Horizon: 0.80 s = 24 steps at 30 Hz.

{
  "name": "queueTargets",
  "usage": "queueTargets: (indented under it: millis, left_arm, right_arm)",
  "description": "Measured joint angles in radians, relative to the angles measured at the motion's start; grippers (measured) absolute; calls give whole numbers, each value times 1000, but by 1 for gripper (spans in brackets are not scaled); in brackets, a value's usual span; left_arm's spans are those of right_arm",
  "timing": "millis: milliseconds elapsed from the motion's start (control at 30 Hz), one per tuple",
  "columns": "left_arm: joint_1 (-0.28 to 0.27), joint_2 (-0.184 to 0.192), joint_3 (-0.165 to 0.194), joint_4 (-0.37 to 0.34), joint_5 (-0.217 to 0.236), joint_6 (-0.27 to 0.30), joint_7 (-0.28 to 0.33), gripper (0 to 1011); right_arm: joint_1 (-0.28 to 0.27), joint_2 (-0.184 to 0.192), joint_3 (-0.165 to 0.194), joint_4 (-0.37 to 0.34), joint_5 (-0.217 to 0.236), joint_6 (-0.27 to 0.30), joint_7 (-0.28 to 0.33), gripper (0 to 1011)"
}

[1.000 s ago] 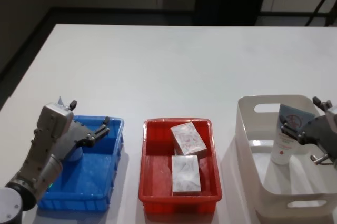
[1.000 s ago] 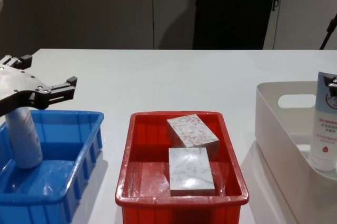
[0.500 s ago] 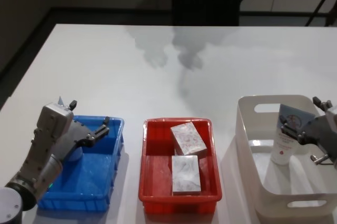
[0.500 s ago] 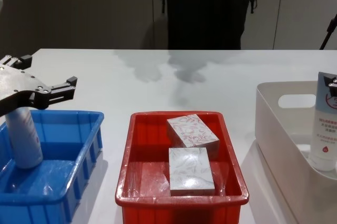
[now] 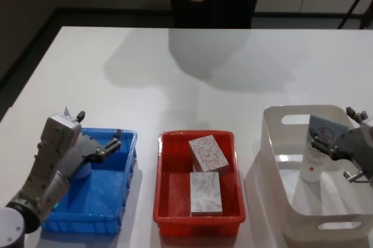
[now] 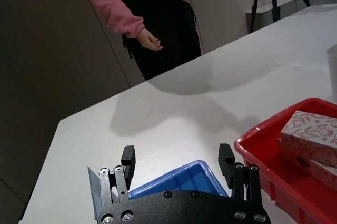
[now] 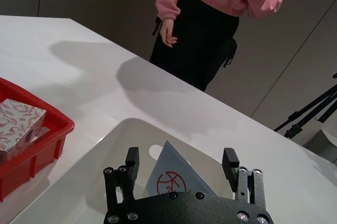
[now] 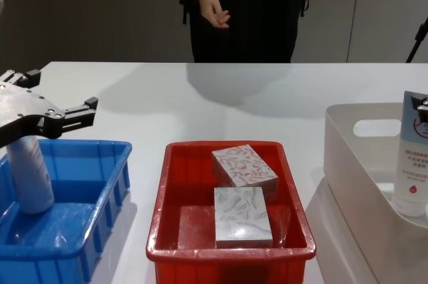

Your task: Bimanual collaborative sorting of washing and personal care products

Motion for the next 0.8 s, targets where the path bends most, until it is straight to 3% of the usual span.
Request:
queueTargets:
  millis: [800]
  left_arm:
    - [0, 0, 0, 0, 0, 0, 0, 1001]
  right_arm:
    - [0, 0, 0, 0, 0, 0, 0, 1001]
